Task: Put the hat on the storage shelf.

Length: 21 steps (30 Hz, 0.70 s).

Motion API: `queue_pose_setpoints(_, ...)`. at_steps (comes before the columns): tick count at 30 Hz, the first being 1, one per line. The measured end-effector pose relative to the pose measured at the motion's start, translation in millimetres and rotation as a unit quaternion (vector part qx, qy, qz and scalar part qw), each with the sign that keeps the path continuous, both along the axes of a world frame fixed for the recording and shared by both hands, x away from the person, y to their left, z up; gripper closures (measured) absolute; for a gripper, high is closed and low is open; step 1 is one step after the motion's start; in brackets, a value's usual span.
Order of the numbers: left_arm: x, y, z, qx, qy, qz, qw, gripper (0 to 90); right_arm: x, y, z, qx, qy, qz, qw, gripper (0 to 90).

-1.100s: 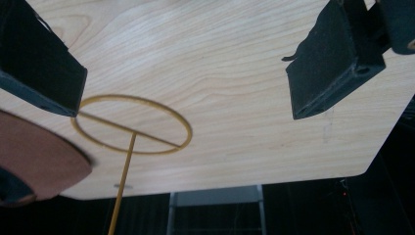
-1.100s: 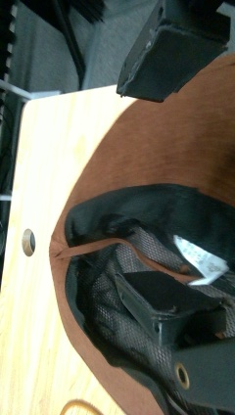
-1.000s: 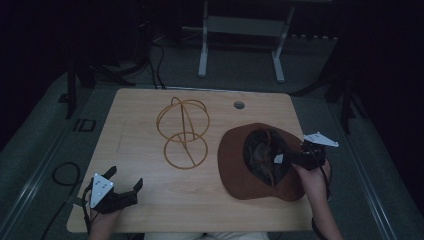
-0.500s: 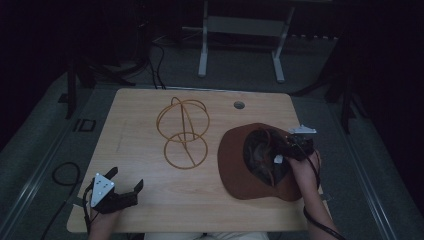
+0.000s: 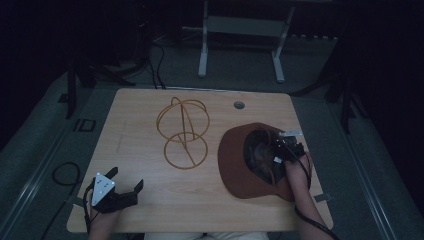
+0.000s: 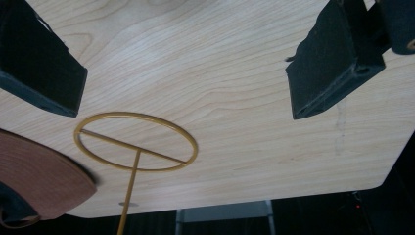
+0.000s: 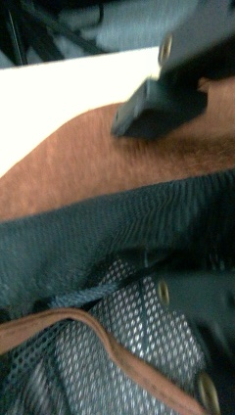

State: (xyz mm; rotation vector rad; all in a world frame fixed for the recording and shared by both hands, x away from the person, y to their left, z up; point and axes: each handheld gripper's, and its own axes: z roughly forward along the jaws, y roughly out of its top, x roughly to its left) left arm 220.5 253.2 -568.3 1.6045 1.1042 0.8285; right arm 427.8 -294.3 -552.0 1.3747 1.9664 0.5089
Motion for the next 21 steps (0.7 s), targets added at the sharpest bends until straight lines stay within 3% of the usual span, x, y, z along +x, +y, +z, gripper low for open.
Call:
queue_pose_setpoints(3,-0.8,0.6,0.8,-0.002,-0.003,0.003,1.0000,5.1,-3.1,3.2,5.6,-0.018,-0.018,0.000,0.9997,75.6)
queue_pose_setpoints(5,-1.0,1.0,1.1,-0.003,-0.004,0.006,1.0000,5.1,-4.7,2.4,12.7,-0.014,-0.028,0.003,0.9995,82.3)
queue_pose_setpoints(7,-0.9,1.3,1.3,-0.005,-0.004,0.005,1.0000,5.1,-7.2,-1.2,22.3,0.011,-0.042,0.003,0.9991,83.9)
queue_pose_setpoints(11,-0.3,-0.7,2.1,-0.006,0.001,0.001,1.0000,5.1,-13.7,-6.7,42.7,0.040,-0.072,0.004,0.9966,84.8)
queue_pose_setpoints(15,0.1,-4.4,6.7,-0.003,-0.001,-0.008,1.0000,5.1,-20.1,-9.2,60.8,0.046,-0.094,0.010,0.9945,84.9)
queue_pose_setpoints(21,0.3,-12.5,25.1,-0.004,0.000,-0.031,0.9995,5.1,-33.4,-9.7,90.8,0.044,-0.126,0.022,0.9909,84.9)
